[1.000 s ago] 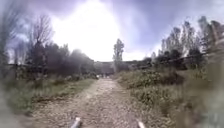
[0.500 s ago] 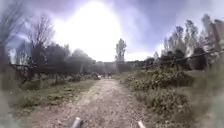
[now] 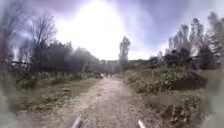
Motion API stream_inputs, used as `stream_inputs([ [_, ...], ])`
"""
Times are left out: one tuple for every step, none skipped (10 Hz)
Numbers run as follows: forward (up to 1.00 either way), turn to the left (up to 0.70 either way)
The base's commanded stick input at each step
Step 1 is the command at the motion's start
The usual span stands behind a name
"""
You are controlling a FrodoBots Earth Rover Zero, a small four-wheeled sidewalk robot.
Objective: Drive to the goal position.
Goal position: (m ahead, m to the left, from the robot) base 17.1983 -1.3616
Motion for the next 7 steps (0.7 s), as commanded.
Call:
stream_inputs([
  [0.70, 0.00],
  [0.70, 0.00],
  [0.70, 0.00],
  [0.70, 0.00],
  [0.70, 0.00],
  [0.70, 0.00],
  [0.70, 0.00],
])
